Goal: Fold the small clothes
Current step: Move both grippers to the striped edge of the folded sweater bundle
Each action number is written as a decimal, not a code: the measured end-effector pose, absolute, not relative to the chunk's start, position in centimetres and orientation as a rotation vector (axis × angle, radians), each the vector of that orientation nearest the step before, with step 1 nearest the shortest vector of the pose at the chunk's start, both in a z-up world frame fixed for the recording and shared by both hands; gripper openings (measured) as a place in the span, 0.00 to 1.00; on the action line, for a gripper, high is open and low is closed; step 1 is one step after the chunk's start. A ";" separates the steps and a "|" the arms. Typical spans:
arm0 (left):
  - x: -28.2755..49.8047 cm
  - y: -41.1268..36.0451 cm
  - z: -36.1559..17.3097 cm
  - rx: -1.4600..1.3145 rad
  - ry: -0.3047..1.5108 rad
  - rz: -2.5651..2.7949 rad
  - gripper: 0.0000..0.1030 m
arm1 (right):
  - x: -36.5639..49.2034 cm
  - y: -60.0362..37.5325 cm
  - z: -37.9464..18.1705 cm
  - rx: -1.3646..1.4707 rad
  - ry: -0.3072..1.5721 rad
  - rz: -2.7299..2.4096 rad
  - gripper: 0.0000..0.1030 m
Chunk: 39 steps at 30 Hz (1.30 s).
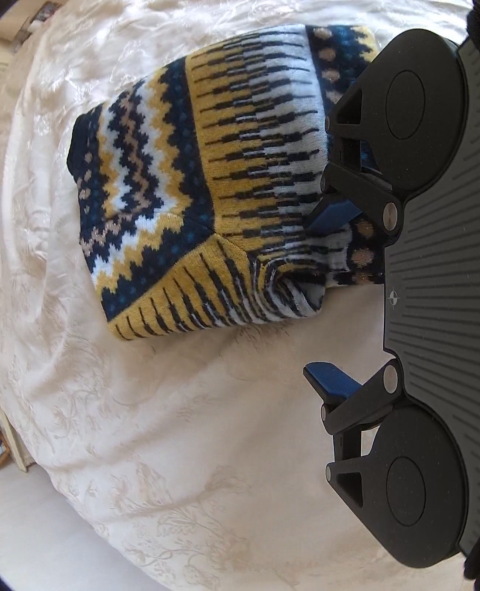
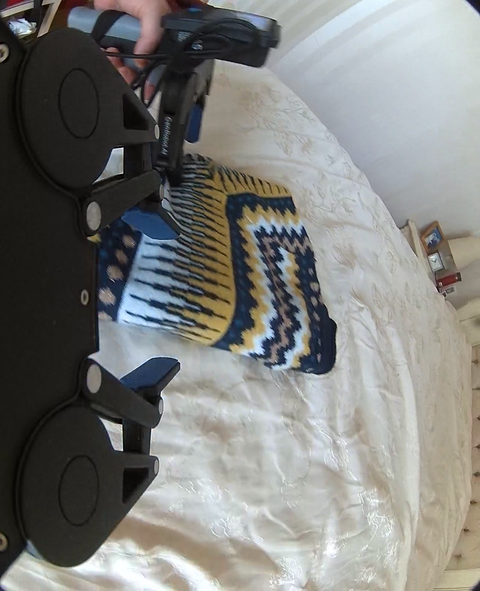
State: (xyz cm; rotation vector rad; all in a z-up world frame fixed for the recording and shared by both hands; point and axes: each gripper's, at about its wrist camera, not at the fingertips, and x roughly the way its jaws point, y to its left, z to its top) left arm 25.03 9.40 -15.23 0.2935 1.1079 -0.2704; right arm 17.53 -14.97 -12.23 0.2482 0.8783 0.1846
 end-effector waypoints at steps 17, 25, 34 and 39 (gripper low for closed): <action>24.2 13.2 -16.3 -0.032 1.205 -0.280 0.81 | 27.6 -19.2 -17.7 0.540 0.950 0.212 0.81; 24.8 13.2 -16.9 -0.043 1.195 -0.347 0.84 | 28.3 -19.7 -20.3 0.626 0.949 0.273 0.85; 24.4 15.3 -16.5 -0.237 1.144 -0.474 0.85 | 28.5 -19.0 -22.0 0.632 0.874 0.357 0.92; 24.5 14.2 -17.9 -0.206 1.151 -0.491 0.91 | 28.2 -19.0 -22.5 0.627 0.832 0.404 0.95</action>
